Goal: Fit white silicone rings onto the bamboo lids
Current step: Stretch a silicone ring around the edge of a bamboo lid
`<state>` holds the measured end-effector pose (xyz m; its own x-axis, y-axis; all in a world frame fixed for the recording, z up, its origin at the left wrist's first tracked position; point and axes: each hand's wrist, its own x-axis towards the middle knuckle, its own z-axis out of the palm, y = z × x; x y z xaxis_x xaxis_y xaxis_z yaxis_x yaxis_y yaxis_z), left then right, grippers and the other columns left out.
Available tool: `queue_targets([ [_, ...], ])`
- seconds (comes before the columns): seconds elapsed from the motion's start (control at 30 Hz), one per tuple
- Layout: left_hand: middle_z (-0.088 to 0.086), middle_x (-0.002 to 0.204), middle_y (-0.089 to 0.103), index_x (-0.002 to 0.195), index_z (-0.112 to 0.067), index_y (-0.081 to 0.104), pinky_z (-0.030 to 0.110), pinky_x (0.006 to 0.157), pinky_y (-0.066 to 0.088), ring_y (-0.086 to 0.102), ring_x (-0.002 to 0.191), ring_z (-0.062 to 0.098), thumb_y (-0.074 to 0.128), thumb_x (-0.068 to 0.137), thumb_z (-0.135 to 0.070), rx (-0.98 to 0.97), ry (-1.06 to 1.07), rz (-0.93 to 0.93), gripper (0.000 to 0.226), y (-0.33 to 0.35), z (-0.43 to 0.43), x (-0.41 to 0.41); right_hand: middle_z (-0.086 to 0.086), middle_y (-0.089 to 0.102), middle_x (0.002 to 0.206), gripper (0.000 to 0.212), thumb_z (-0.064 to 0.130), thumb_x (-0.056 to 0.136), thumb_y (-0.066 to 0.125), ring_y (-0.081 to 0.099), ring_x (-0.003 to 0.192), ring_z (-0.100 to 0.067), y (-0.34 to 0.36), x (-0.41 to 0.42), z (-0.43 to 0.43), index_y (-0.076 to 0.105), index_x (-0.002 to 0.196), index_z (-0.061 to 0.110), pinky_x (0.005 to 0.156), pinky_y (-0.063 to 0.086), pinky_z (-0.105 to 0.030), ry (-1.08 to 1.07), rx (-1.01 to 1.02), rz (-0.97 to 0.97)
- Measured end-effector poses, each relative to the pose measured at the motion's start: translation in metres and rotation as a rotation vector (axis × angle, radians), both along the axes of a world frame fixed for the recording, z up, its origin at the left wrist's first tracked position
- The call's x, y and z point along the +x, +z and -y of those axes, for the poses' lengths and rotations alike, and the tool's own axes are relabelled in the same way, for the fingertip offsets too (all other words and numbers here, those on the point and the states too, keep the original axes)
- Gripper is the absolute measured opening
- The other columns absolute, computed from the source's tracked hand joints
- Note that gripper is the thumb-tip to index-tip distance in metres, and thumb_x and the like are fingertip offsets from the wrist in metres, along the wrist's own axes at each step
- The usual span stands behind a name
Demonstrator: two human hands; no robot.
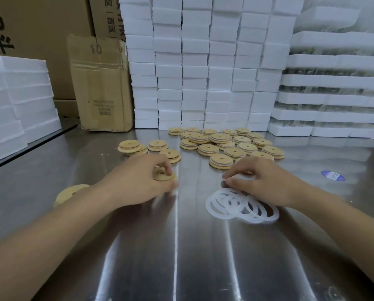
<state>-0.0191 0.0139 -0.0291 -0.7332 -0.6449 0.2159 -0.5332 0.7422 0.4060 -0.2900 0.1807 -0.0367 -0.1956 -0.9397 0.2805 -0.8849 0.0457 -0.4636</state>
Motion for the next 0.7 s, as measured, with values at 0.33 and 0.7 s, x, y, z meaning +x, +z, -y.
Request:
queue_targets([
  [0.33, -0.025, 0.119, 0.066, 0.128, -0.051, 0.062, 0.033, 0.097, 0.055, 0.062, 0.114, -0.001, 0.085, 0.082, -0.056, 0.039, -0.091, -0.103, 0.052, -0.004, -0.009, -0.006, 0.017, 0.076, 0.097, 0.014, 0.024, 0.096, 0.075, 0.065, 0.099, 0.003, 0.006, 0.011, -0.001, 0.074, 0.084, 0.032, 0.087, 0.046, -0.014, 0.068, 0.07, -0.052],
  [0.7, 0.002, 0.11, 0.072, 0.106, -0.023, 0.076, 0.04, 0.078, 0.067, 0.078, 0.094, 0.018, 0.092, 0.068, -0.052, 0.535, 0.016, -0.647, 0.05, -0.007, -0.019, -0.023, 0.009, 0.072, 0.09, 0.015, 0.015, 0.106, 0.058, 0.06, 0.073, 0.002, 0.004, 0.019, 0.002, 0.063, 0.095, 0.024, 0.065, 0.043, -0.016, 0.031, -0.114, 0.108],
])
